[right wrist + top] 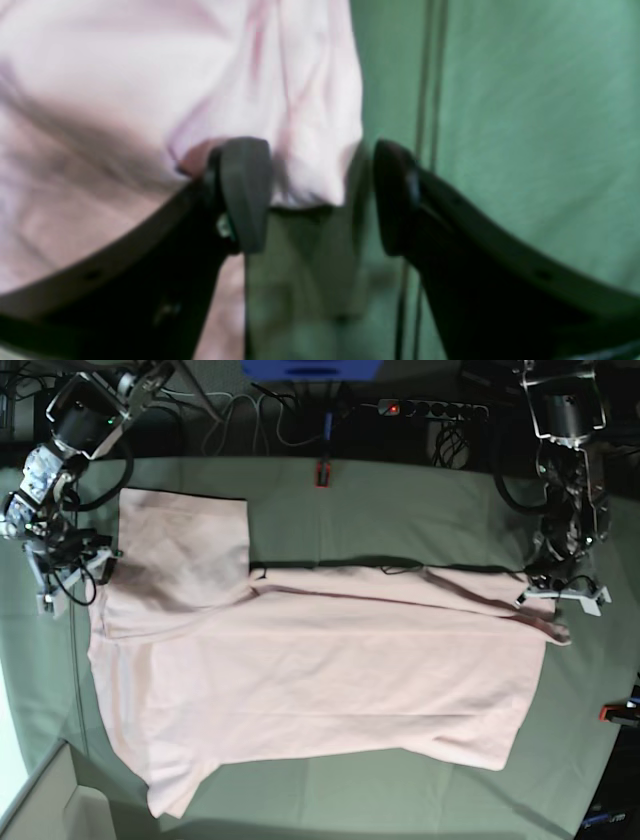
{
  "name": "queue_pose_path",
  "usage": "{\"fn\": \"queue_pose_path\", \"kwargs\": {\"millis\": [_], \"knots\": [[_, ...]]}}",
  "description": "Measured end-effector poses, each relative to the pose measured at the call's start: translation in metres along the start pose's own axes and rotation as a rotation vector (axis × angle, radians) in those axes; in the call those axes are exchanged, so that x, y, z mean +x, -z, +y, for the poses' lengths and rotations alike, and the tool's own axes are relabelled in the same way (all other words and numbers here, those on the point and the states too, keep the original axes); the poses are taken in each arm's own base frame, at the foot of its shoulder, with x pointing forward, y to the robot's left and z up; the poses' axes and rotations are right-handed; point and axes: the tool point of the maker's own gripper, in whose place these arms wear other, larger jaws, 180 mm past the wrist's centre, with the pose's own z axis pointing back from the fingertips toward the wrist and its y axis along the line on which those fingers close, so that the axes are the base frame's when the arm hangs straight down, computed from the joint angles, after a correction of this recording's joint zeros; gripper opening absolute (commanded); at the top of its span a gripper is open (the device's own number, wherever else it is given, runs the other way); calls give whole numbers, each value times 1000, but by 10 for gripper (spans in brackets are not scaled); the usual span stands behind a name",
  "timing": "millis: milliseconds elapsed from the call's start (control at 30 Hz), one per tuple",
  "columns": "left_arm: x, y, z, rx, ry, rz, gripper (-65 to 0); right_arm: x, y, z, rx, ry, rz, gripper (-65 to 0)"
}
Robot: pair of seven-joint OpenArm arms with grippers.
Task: Layout the t-shirt on the table in an organized manner, then fold the t-shirt properly
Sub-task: 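Lift the shirt edge with both grippers and flip it over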
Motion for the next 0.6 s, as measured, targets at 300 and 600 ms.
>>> {"fn": "queue_pose_path", "kwargs": {"millis": [300,600], "knots": [[0,0,0,0,0,0,-650,-2,0,-2,1,5,3,-650],[31,-23,-12,-52,55,-77,-650,29,-40,-28,-123,-94,-83,-650]]}}
